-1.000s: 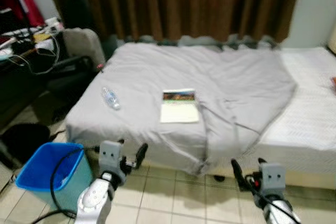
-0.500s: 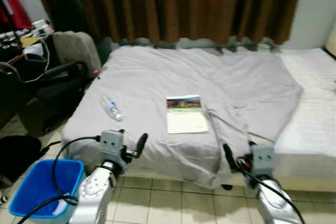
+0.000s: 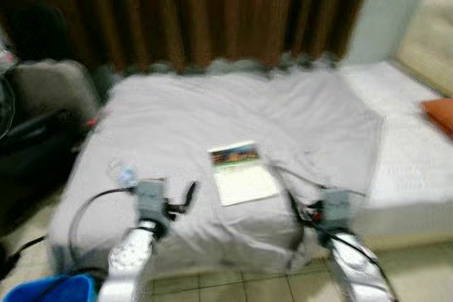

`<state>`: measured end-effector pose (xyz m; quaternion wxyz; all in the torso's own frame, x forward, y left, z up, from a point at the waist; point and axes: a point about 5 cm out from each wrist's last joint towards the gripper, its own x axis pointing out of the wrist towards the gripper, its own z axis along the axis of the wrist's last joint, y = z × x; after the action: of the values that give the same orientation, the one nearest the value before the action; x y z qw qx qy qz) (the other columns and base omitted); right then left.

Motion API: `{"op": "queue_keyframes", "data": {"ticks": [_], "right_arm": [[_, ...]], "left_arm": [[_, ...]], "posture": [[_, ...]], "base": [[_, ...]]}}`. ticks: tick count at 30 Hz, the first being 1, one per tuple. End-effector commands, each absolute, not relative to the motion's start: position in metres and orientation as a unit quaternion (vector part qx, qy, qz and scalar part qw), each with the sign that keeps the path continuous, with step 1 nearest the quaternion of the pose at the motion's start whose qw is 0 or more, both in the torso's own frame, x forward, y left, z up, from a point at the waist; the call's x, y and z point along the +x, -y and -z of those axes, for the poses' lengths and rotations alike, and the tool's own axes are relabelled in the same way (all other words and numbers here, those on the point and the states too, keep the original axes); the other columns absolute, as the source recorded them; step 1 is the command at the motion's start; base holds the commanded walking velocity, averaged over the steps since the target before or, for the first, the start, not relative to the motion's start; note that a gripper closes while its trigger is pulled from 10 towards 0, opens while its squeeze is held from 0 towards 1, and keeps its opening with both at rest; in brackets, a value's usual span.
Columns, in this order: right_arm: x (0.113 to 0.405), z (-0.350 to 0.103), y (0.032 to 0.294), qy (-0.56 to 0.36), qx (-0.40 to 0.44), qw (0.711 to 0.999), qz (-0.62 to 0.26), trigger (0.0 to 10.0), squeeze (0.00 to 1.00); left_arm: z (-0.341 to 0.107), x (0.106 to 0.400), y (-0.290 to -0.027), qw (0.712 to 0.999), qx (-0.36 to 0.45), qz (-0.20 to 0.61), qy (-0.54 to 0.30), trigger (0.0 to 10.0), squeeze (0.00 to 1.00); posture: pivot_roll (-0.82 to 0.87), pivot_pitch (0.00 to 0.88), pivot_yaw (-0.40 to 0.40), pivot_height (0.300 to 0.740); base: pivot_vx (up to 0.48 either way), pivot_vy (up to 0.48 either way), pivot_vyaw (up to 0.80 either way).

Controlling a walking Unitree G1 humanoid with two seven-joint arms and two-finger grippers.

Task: Clean up the room

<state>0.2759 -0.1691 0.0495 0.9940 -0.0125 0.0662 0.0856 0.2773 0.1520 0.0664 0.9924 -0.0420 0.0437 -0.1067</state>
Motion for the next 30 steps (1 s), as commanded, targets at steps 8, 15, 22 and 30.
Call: {"op": "queue_keyframes", "data": {"ticks": [8, 15, 22, 30], "right_arm": [[0.272, -0.046, 0.183, -0.081, -0.016, 0.994, -0.078, 10.0, 0.0], [0.276, -0.047, 0.18, -0.081, -0.022, 0.993, -0.089, 10.0, 0.0], [0.277, -0.048, 0.179, -0.081, -0.021, 0.992, -0.09, 10.0, 0.0], [0.274, -0.046, 0.18, -0.086, -0.024, 0.992, -0.092, 10.0, 0.0]], "left_arm": [[-0.064, 0.283, -0.144, 0.994, 0.009, 0.095, -0.058, 10.0, 0.0], [-0.067, 0.289, -0.151, 0.997, -0.004, 0.061, -0.054, 10.0, 0.0], [-0.067, 0.289, -0.151, 0.997, -0.002, 0.056, -0.054, 10.0, 0.0], [-0.065, 0.289, -0.152, 0.997, -0.019, 0.043, -0.062, 10.0, 0.0]], "posture": [[-0.02, 0.008, 0.0, 0.74], [-0.02, 0.012, 0.002, 0.74], [-0.02, 0.018, 0.006, 0.74], [-0.03, 0.028, 0.01, 0.74]], "base": [[0.285, 0.221, 0.0], [0.204, -0.182, 0.0], [0.357, -0.318, 0.0], [0.344, -0.331, 0.0]]}}
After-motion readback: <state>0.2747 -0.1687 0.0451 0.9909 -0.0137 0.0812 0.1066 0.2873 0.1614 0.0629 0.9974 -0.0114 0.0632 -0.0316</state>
